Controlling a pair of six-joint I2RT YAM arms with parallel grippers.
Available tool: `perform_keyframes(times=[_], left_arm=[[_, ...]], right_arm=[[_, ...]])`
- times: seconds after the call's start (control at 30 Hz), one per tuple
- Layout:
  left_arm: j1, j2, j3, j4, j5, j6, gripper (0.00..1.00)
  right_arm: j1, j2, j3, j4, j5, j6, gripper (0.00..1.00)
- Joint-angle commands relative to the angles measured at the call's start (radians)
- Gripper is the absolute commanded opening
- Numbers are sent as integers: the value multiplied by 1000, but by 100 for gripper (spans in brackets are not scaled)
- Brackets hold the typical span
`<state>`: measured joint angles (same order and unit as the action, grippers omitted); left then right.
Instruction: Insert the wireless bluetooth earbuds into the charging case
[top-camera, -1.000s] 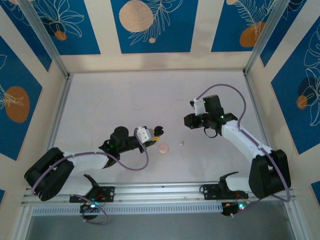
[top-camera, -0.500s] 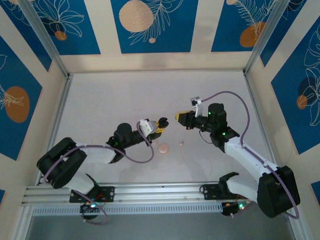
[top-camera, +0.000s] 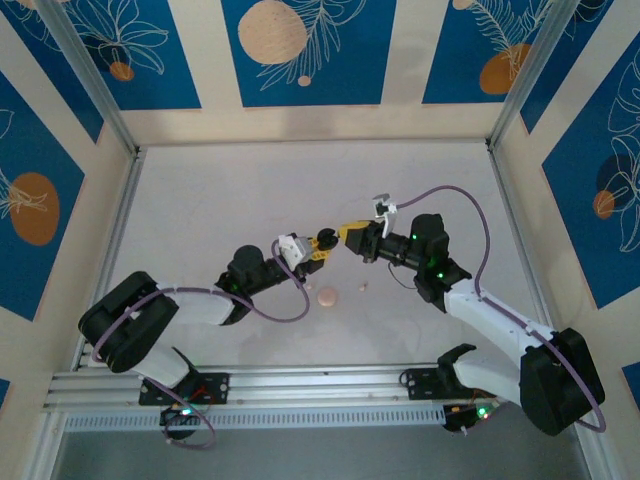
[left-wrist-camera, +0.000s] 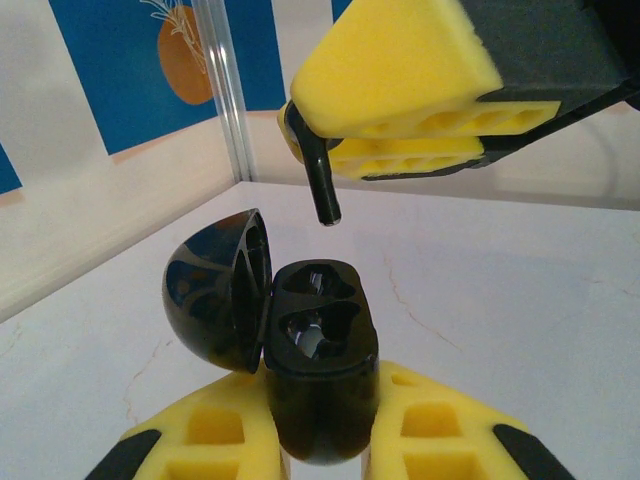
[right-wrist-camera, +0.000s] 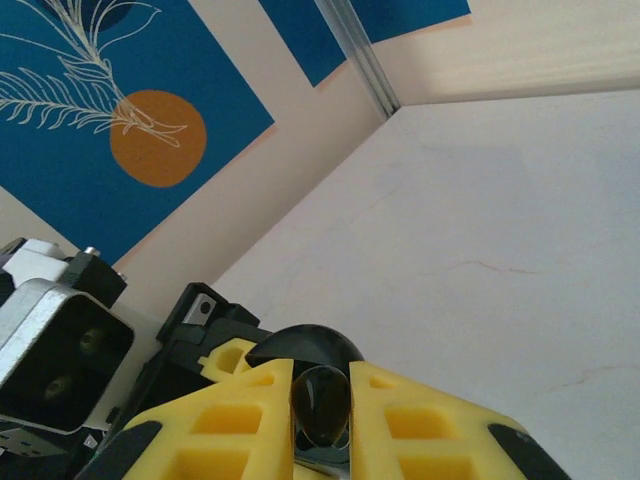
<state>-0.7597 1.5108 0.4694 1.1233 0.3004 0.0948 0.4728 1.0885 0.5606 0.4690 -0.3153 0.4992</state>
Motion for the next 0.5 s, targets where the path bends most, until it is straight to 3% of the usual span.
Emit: perform_keyframes(times=[0.0,0.47], left_arm=[[-11,8,21,59,-11,-20,14],[-11,-4,8,76,-1,-26,14]], right_arm=[[16,-6,-4,51,-12,-15,18],[38,51,15,71,-51,-42,18]])
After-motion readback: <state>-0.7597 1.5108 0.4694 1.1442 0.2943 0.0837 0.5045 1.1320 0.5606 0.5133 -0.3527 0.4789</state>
